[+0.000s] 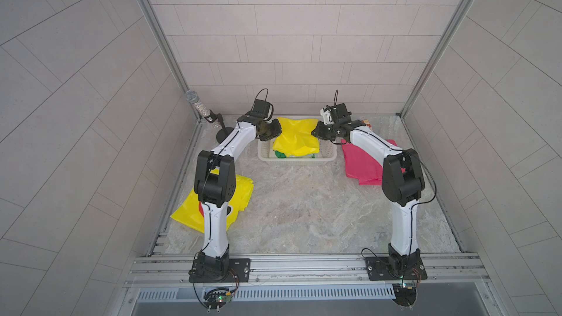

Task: Put the folded raincoat in the basket
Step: Place the raincoat in the basket.

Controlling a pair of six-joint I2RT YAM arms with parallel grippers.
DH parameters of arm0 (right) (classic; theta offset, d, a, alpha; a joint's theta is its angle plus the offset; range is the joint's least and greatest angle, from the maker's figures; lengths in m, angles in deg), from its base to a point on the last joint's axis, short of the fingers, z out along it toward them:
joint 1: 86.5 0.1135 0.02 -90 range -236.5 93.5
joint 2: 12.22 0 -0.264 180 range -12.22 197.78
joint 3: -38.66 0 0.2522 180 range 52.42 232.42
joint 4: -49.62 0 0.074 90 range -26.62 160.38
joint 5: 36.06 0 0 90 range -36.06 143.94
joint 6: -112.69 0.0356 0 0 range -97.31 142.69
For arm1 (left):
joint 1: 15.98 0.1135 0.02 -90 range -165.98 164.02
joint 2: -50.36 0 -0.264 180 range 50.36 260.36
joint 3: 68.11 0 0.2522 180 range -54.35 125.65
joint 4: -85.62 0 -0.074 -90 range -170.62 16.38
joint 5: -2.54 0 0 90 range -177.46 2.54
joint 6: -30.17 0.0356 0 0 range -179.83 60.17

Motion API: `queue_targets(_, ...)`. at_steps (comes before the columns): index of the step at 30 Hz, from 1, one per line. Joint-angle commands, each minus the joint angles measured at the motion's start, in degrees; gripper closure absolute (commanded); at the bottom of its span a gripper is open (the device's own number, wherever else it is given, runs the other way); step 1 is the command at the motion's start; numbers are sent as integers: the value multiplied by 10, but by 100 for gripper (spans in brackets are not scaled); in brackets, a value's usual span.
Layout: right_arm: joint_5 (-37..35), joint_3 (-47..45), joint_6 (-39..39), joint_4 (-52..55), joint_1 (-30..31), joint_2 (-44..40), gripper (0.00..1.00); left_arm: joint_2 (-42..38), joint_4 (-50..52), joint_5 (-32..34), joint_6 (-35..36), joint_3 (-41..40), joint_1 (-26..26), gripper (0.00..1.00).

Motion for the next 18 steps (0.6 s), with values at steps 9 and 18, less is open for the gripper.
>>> queue_targets(9, 36, -2, 1, -22, -9, 10, 50, 36, 54, 26, 39, 66, 5, 55)
queue_targets(18, 10, -30, -6, 1, -16, -79, 41, -24, 103, 56, 50, 80, 5, 0)
